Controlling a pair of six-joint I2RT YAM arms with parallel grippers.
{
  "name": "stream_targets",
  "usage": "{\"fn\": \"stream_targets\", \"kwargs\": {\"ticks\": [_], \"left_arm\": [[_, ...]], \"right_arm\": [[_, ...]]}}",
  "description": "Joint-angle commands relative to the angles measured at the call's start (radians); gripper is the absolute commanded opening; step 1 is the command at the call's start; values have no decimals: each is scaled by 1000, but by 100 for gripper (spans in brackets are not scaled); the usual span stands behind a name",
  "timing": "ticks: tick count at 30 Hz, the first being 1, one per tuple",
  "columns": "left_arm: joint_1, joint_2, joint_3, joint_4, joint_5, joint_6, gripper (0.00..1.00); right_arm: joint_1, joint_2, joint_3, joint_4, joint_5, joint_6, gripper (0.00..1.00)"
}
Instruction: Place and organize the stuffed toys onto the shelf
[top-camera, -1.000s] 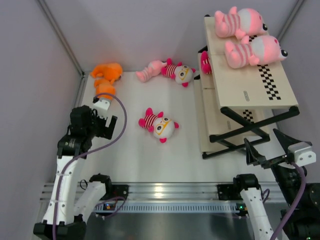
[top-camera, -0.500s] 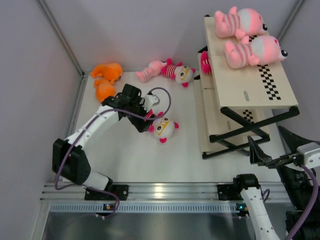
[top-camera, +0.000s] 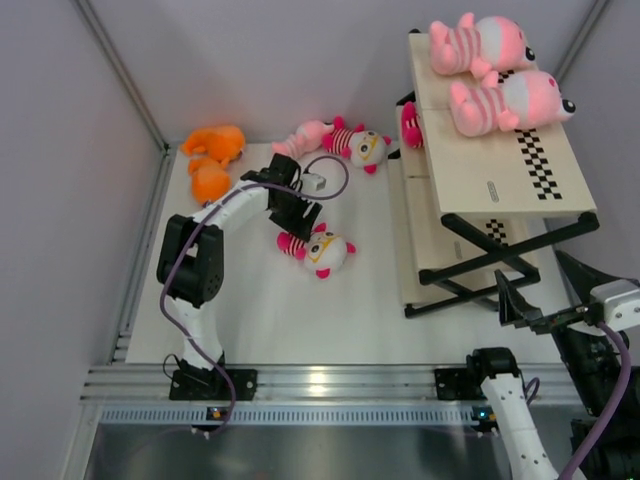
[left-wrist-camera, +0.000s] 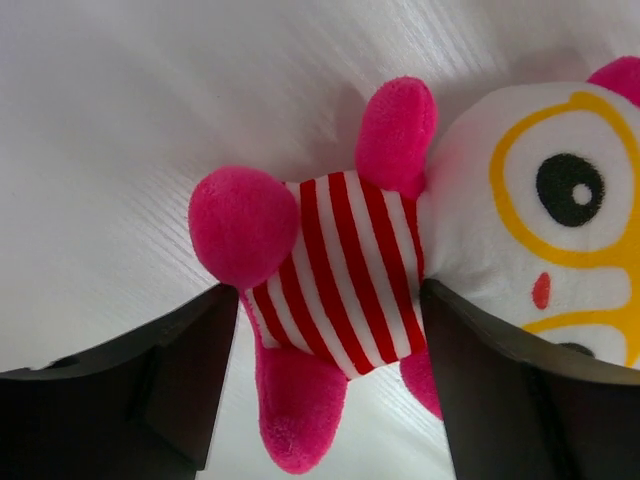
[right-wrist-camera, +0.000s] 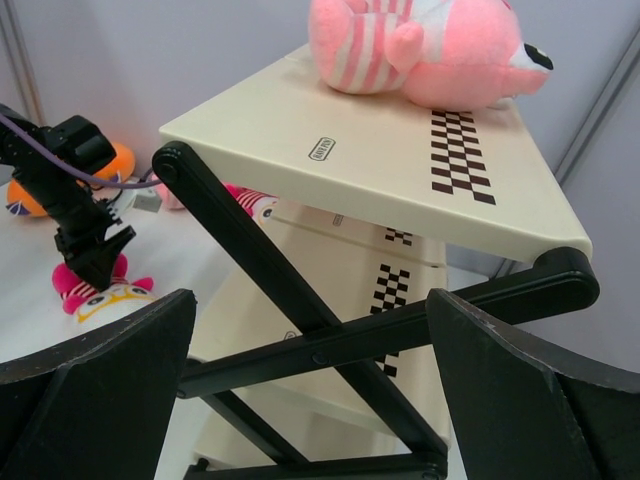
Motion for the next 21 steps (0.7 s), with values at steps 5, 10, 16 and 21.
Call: {"fn": "stream_targets", "kwargs": {"ticks": [5,10,16,21], "left_arm": [[23,-77,-126,-6,201,-26,26],[23,-101,-152,-15,211,-126,0],[23,-272,-10,-11,177,-452,0],[24,-295,235,6,211,-683,0]], "right_arm": [[5,27,15,14,21,-19,99],[4,19,31,17,29,-19,99],[4,10,52,7,55,-24,99],[4,38,77,19,33,-4,99]]}}
